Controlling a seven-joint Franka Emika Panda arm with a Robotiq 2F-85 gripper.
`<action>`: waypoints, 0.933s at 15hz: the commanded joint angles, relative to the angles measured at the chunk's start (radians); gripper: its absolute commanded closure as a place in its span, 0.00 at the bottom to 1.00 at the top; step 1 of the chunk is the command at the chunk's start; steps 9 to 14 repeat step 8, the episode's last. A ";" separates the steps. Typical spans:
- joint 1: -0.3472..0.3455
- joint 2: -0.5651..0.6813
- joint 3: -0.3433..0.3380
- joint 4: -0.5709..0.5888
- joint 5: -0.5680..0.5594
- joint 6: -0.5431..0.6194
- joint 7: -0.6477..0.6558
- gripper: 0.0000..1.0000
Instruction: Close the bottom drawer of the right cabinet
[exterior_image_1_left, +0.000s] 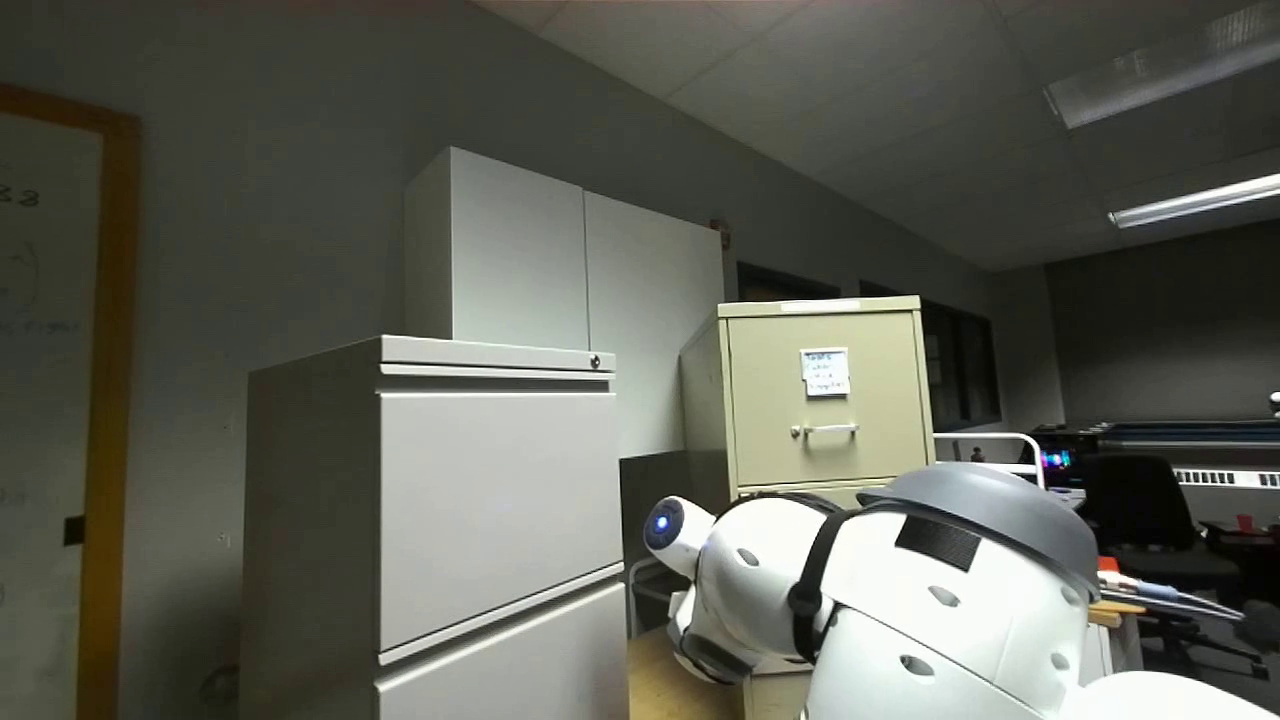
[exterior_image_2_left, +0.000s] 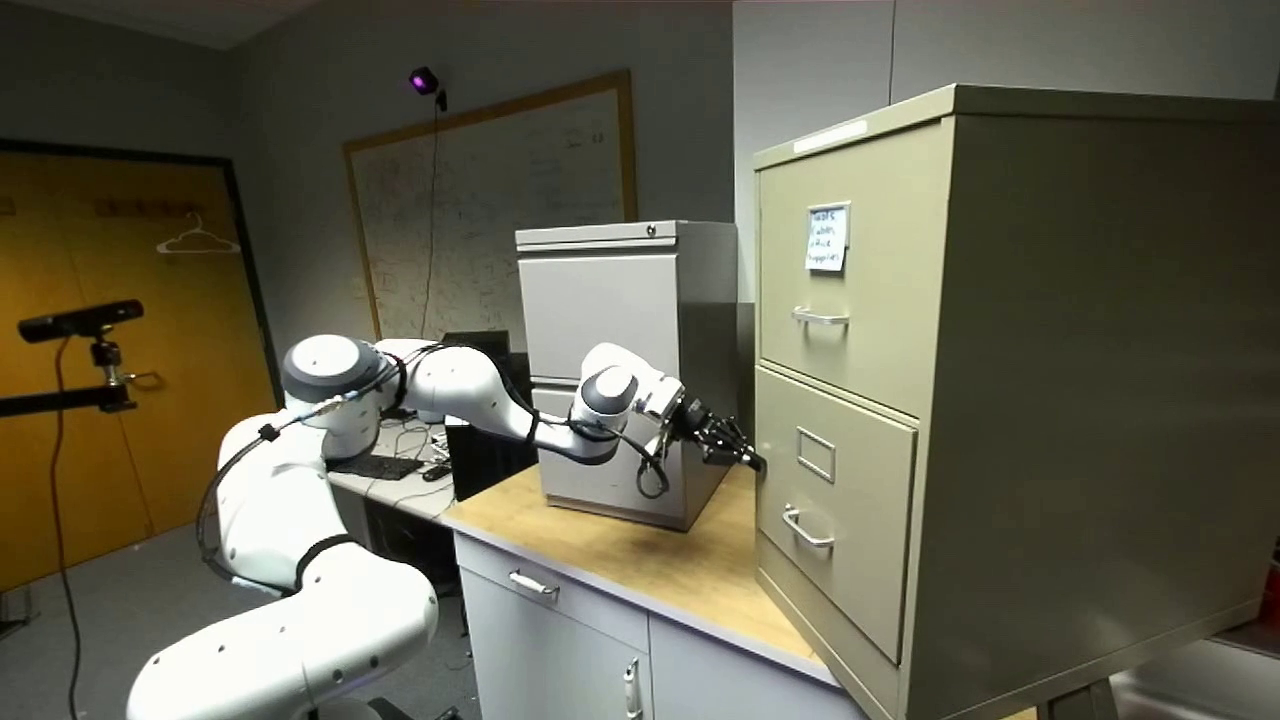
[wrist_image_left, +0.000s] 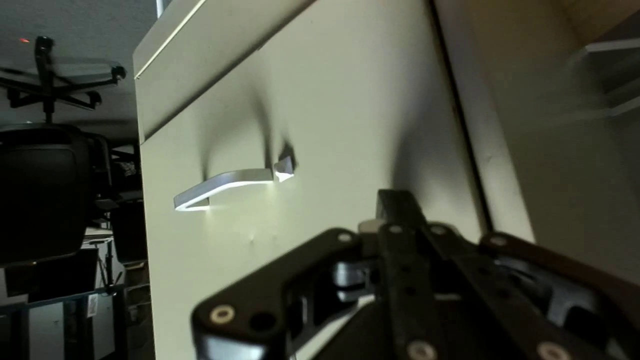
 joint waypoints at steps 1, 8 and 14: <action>-0.164 -0.022 0.088 0.149 0.037 0.009 -0.014 1.00; -0.189 0.000 0.110 0.202 0.061 -0.084 -0.068 1.00; -0.189 0.000 0.110 0.202 0.061 -0.084 -0.068 1.00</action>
